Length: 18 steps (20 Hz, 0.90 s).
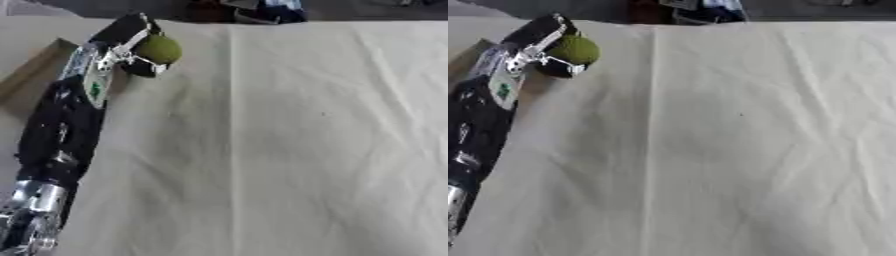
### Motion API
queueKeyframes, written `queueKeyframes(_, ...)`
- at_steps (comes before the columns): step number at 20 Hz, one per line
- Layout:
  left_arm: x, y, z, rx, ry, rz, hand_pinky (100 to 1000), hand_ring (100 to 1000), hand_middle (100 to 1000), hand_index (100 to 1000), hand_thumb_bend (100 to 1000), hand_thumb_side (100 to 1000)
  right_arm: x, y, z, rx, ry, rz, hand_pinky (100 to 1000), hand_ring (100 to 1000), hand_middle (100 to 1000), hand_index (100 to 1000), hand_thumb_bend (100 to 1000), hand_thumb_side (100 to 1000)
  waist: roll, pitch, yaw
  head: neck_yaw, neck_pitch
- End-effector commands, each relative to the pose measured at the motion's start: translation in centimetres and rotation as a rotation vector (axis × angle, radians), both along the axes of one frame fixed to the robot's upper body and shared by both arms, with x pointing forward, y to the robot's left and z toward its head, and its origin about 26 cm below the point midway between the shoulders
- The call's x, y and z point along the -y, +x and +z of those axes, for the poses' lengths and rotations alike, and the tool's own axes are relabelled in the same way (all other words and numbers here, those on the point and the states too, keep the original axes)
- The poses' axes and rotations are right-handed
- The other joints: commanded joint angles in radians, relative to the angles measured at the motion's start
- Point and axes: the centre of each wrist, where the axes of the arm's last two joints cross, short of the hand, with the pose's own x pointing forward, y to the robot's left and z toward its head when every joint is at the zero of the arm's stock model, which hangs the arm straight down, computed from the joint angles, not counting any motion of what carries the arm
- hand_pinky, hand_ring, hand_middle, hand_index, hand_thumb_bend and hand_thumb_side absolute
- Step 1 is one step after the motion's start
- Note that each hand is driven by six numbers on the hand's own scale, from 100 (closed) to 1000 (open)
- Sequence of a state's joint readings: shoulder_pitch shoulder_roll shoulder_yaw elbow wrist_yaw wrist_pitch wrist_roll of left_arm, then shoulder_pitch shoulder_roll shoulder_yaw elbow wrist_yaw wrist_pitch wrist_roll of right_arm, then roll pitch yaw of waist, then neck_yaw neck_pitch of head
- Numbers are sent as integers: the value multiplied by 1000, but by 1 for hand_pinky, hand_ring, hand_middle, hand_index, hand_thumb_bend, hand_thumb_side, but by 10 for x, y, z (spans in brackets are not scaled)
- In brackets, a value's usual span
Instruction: Pick up objects on the table and place them in the box.
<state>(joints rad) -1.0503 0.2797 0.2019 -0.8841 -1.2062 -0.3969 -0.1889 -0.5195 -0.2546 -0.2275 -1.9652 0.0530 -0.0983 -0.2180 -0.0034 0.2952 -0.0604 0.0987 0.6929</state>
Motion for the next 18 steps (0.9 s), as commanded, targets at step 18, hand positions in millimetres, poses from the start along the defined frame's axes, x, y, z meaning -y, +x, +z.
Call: queueKeyframes(18, -107, -68, 75, 313, -222, 14, 100, 299, 334, 436, 140, 100, 7, -7, 10, 38, -24, -39, 729, 726, 611, 739, 100, 450, 16, -34, 37, -56, 5)
